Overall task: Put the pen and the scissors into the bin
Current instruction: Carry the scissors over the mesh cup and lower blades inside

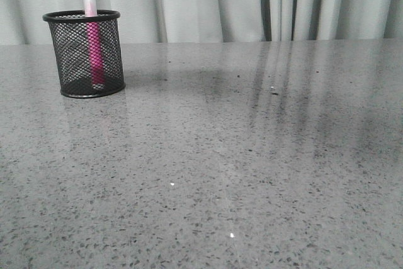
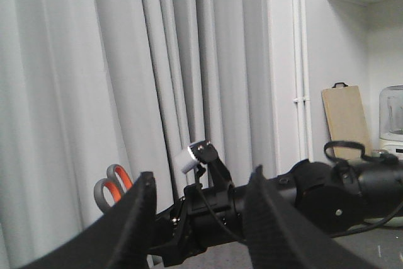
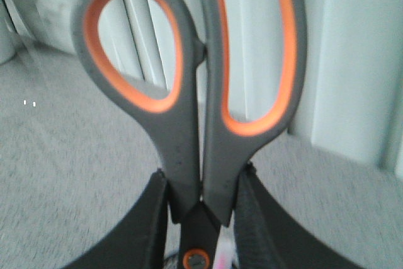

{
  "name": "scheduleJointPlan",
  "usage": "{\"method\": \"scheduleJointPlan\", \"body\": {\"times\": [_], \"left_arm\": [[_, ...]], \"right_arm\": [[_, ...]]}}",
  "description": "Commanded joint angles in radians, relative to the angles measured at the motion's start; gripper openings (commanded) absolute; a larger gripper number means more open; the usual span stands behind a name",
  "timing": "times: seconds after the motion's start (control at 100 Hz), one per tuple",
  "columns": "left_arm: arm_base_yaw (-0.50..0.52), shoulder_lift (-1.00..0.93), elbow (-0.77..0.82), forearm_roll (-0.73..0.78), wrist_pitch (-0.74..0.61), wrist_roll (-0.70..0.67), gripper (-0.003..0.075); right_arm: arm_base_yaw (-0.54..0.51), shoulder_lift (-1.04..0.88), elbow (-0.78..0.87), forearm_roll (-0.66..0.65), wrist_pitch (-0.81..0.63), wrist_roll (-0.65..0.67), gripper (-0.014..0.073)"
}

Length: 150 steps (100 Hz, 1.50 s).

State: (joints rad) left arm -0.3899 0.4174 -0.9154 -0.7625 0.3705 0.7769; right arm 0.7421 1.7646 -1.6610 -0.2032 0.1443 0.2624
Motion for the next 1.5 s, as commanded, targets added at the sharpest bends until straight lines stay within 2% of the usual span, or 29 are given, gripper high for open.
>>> {"method": "scheduleJointPlan", "body": {"times": [0.0,0.24,0.57,0.98,1.06,1.19,1.26,1.32,1.49], "left_arm": [[-0.006,-0.005,-0.030,0.001,-0.061,-0.006,0.0294],[-0.006,-0.033,-0.030,0.053,-0.057,-0.006,0.0294],[-0.006,-0.087,-0.030,0.120,-0.032,-0.006,0.0294],[-0.006,-0.091,-0.030,0.120,0.011,-0.038,0.0293],[-0.006,-0.091,-0.030,0.120,0.013,-0.038,0.0293],[-0.006,-0.093,-0.030,0.120,0.013,-0.042,0.0293],[-0.006,-0.093,-0.030,0.125,0.013,-0.051,0.0293],[-0.006,-0.093,-0.030,0.130,0.013,-0.054,0.0286],[-0.006,-0.093,-0.030,0.134,0.018,-0.054,0.0249]], "right_arm": [[-0.008,0.008,-0.034,-0.060,-0.205,-0.008,-0.0067],[-0.008,0.129,-0.034,-0.073,-0.322,-0.008,-0.0069],[-0.008,0.159,-0.008,-0.073,-0.296,-0.008,-0.0069],[-0.008,0.159,0.048,-0.073,-0.292,-0.008,-0.0060],[-0.008,0.159,0.048,-0.071,-0.292,-0.008,0.0000],[-0.008,0.159,0.048,-0.071,-0.292,-0.008,0.0212],[-0.008,0.159,0.048,-0.071,-0.292,-0.008,0.0289],[-0.008,0.159,0.048,-0.069,-0.292,-0.008,0.0312],[-0.008,0.158,0.048,-0.067,-0.292,-0.008,0.0308]]}}
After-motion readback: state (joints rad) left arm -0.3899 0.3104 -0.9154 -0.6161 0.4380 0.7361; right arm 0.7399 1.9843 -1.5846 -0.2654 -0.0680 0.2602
